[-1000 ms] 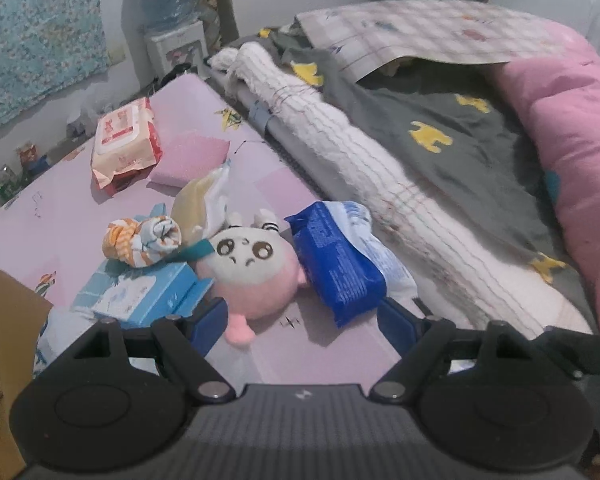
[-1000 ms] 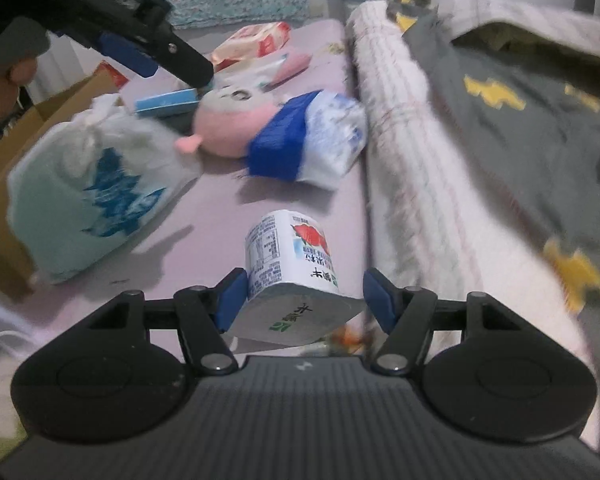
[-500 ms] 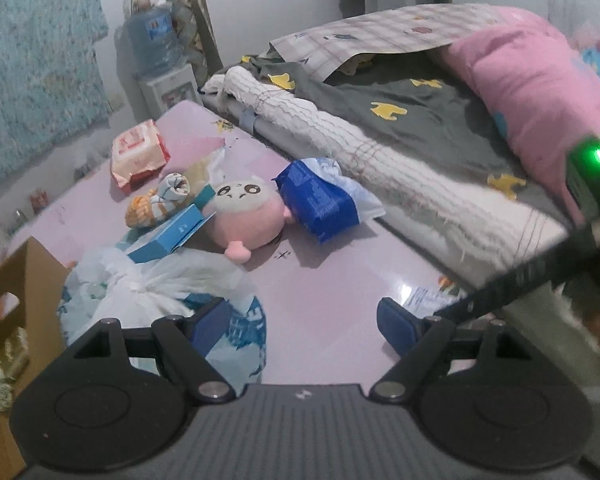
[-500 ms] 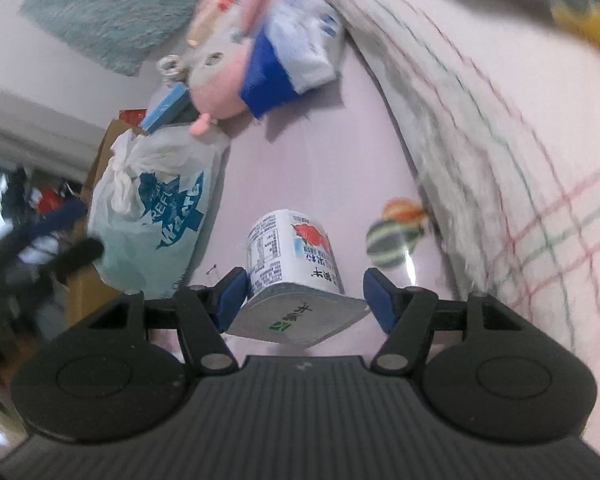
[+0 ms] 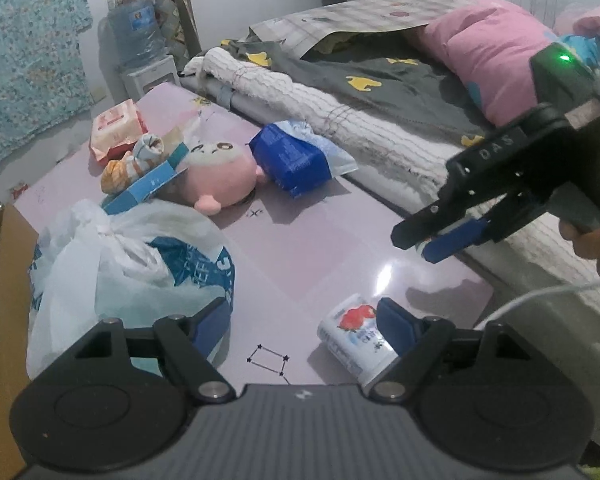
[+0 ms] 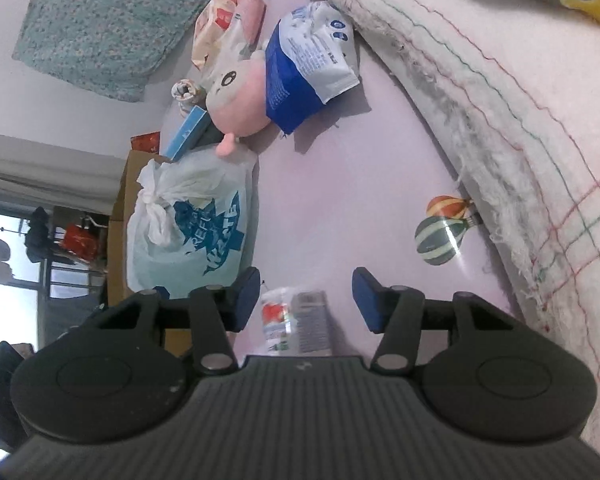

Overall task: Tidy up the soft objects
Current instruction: 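Set the yogurt cup down on the bed and open the right tool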

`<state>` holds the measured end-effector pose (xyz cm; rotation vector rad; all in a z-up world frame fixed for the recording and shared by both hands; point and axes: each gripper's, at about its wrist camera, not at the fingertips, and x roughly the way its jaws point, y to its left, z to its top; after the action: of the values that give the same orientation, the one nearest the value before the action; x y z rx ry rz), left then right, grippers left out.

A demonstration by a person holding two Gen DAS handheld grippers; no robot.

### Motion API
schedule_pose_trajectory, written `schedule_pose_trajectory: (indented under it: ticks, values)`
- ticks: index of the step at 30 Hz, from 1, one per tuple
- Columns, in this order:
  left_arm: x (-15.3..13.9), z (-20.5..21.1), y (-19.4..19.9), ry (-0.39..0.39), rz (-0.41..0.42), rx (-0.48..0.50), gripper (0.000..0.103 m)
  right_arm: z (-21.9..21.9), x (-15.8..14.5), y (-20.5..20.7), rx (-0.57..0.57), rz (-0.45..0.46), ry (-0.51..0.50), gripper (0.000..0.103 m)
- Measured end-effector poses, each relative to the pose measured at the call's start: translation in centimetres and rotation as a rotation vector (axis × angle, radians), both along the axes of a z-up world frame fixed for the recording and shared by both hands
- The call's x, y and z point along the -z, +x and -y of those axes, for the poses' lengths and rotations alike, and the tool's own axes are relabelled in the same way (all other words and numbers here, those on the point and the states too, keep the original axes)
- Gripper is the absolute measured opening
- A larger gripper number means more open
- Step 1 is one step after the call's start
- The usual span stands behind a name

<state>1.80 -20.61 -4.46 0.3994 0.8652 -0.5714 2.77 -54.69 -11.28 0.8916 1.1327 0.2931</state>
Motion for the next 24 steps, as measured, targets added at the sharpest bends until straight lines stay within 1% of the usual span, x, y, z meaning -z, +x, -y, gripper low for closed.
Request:
schedule_pose_trajectory:
  ticks: [1,3,5,7,8,11,15,19,22,24]
  values:
    - [0.2,-0.1,0.0,0.001,-0.004,0.001,0.082,-0.2,0.2,-0.4,0.001,0.012,-0.001,0.054]
    - [0.5,-0.2,0.0,0.008,-0.015,0.002,0.082,-0.4,0.9,-1.4,0.009,0.025,0.030,0.054]
    - [0.6,-0.4,0.1,0.012,-0.017,-0.004,0.082,-0.7,1.2,-2.9,0.017,0.066,0.042,0.055]
    - [0.5,-0.8,0.1,0.008,-0.018,-0.012,0.082,-0.8,1.2,-4.5,0.023,0.122,0.027,0.057]
    - [0.3,-1.0,0.2,0.002,-0.016,-0.018,0.082,-0.8,1.0,-5.3,0.020,0.155,0.015,0.061]
    - [-0.4,-1.6,0.1,-0.018,-0.004,-0.031,0.082,-0.8,0.6,-8.2,0.034,0.248,-0.036,0.067]
    - [-1.3,-2.3,-0.3,-0.033,0.017,-0.045,0.082,-1.0,0.6,-11.6,0.014,0.340,-0.131,0.068]
    - [-2.2,-2.8,-1.0,-0.045,0.034,-0.057,0.082,-1.1,0.8,-14.2,-0.019,0.410,-0.175,0.068]
    - [-2.9,-3.5,-1.4,-0.096,0.021,-0.071,0.082,-0.6,0.8,-15.4,0.007,0.435,-0.222,0.068]
    - [-3.4,-4.1,-1.6,-0.152,-0.018,-0.071,0.082,-0.4,1.0,-15.5,0.032,0.440,-0.229,0.068]
